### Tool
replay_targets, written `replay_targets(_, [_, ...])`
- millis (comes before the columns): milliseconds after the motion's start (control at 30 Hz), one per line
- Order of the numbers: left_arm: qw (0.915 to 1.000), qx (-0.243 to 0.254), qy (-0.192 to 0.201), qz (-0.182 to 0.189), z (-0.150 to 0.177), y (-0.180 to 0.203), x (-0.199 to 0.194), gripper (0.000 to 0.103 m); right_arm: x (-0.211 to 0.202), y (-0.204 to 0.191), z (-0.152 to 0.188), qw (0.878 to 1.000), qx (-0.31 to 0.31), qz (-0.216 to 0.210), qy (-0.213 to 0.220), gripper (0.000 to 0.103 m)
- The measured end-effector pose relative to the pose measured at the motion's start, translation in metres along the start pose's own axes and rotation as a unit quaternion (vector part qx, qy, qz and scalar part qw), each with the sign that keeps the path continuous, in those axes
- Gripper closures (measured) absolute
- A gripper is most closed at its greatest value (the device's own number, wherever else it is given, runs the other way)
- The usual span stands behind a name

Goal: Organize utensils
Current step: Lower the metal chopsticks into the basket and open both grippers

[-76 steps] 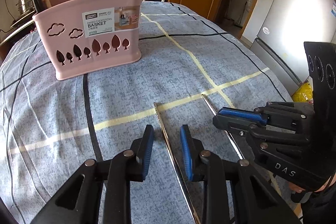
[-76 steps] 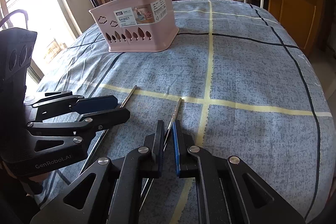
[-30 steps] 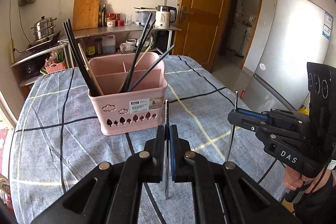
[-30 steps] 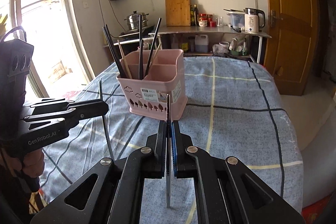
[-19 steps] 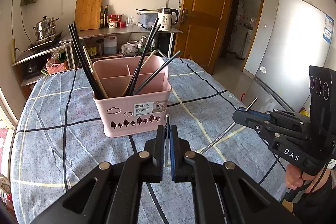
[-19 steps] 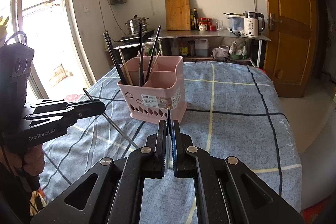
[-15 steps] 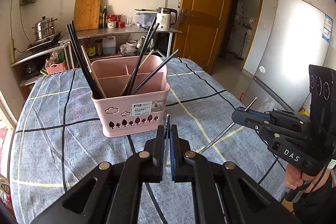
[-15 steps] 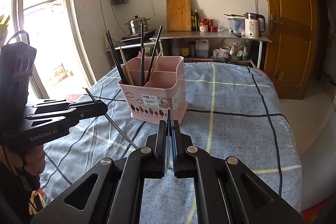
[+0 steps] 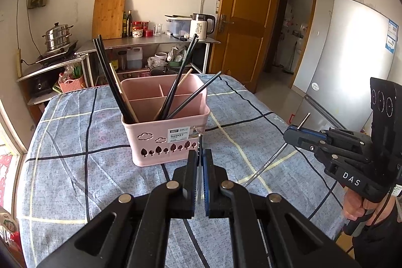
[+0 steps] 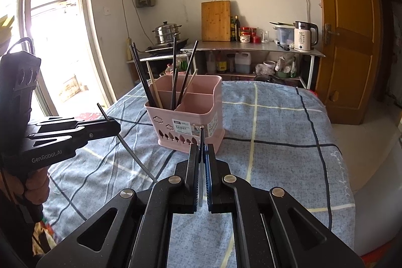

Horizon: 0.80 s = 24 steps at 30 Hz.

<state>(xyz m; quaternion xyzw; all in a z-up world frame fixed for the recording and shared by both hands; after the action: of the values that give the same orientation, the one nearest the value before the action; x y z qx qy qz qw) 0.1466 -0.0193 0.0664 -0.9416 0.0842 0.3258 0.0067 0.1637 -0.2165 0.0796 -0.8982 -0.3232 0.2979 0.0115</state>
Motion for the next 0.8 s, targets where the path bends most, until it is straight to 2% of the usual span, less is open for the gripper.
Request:
replay_targets(433, [0.9993, -0.021, 0.025, -0.021, -0.036, -0.042, -0.022, 0.098, 0.006, -0.025, -0.035, 0.999, -0.032, -0.026, 0.02, 0.098])
replay_targets(800, [0.9966, -0.032, 0.071, -0.027, -0.088, -0.065, -0.032, 0.098, 0.021, -0.04, -0.092, 0.996, -0.039, -0.045, 0.068, 0.098])
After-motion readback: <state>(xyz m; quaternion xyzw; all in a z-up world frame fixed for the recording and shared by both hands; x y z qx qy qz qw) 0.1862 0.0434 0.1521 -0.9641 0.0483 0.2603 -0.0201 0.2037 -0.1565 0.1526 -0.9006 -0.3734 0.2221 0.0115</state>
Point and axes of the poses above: each gripper's, at about its wrist camera, not at the fingertips, and x roughly the way its jaws point, y to its right, z to its underside, the point moved 4 cm from there along x, roughly the way its jaws point, and after that the axes turned 9 degrees about -z, right-handed, at the moved point
